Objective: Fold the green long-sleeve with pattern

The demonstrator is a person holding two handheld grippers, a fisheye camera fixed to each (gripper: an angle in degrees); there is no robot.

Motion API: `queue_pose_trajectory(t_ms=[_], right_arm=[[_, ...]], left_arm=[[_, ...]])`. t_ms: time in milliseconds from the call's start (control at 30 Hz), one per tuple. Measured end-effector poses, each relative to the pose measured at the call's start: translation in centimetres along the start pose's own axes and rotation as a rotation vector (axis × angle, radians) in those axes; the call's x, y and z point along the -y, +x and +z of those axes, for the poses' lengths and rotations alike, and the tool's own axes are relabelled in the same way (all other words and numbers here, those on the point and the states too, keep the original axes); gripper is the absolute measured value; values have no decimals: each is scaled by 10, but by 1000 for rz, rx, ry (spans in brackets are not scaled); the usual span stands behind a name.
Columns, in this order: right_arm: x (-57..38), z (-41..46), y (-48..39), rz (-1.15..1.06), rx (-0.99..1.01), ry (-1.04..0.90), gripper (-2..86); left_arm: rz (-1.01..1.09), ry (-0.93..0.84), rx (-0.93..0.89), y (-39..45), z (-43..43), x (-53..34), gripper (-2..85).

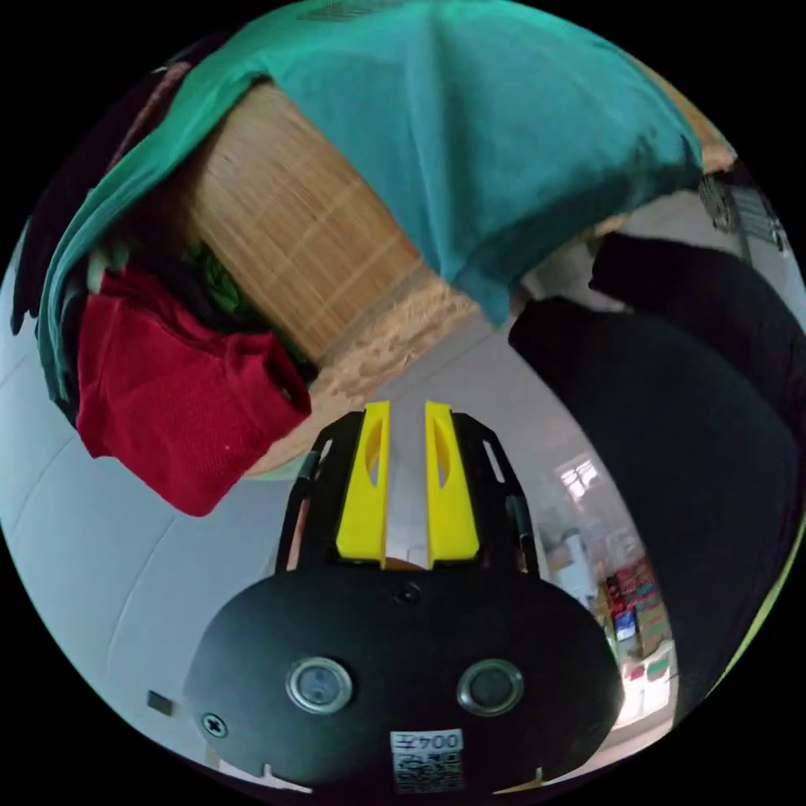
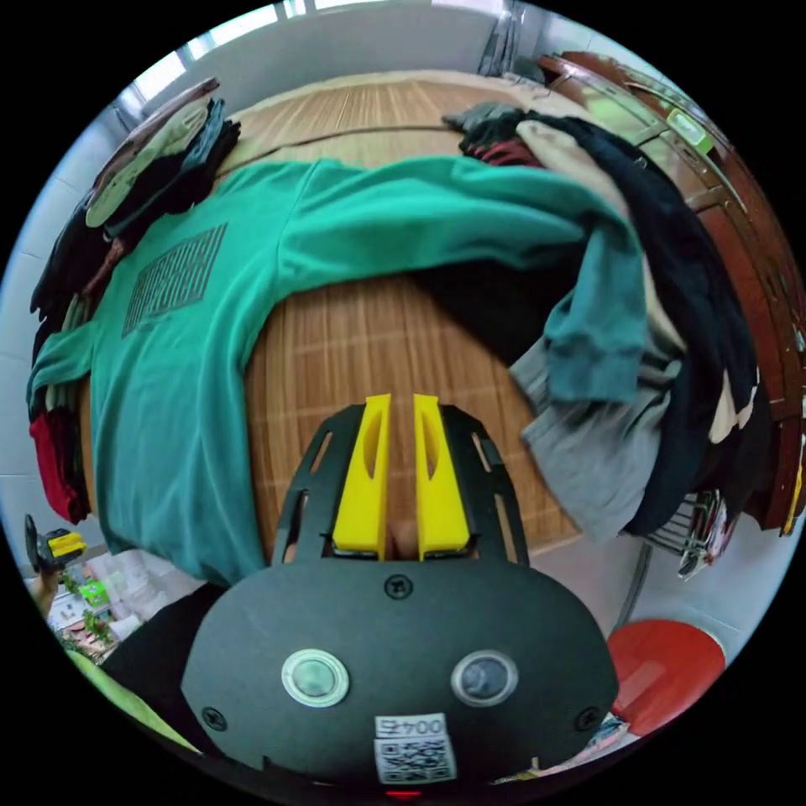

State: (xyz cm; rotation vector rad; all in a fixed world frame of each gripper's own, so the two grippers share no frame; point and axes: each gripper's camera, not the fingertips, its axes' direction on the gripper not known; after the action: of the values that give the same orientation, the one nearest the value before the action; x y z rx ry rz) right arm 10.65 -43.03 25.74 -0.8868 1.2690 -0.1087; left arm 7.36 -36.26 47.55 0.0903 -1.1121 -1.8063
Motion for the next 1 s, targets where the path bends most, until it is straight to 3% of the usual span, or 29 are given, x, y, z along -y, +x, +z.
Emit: queue_pose_trajectory(t_ms=[167, 300, 400, 533, 667, 867, 1000], right_arm=[[66, -11, 9, -26, -36, 167, 79], [93, 10, -14, -213, -102, 134, 84], [106, 46, -14, -345, -290, 55, 90], [134, 52, 12, -330, -187, 35, 89], [133, 38, 28, -386, -67, -91, 79], [112, 6, 57, -290, 66, 148, 97], [127, 60, 48, -354, -67, 26, 115]], left_arm=[[118, 395, -94, 53, -54, 132, 35], [248, 611, -39, 105, -67, 259, 27], [338, 597, 54, 128, -41, 331, 22], [456, 513, 66, 132, 0, 368, 18], [465, 561, 56, 116, 7, 362, 12], [297, 674, -16, 49, 4, 404, 8], [190, 592, -19, 35, 42, 466, 15]])
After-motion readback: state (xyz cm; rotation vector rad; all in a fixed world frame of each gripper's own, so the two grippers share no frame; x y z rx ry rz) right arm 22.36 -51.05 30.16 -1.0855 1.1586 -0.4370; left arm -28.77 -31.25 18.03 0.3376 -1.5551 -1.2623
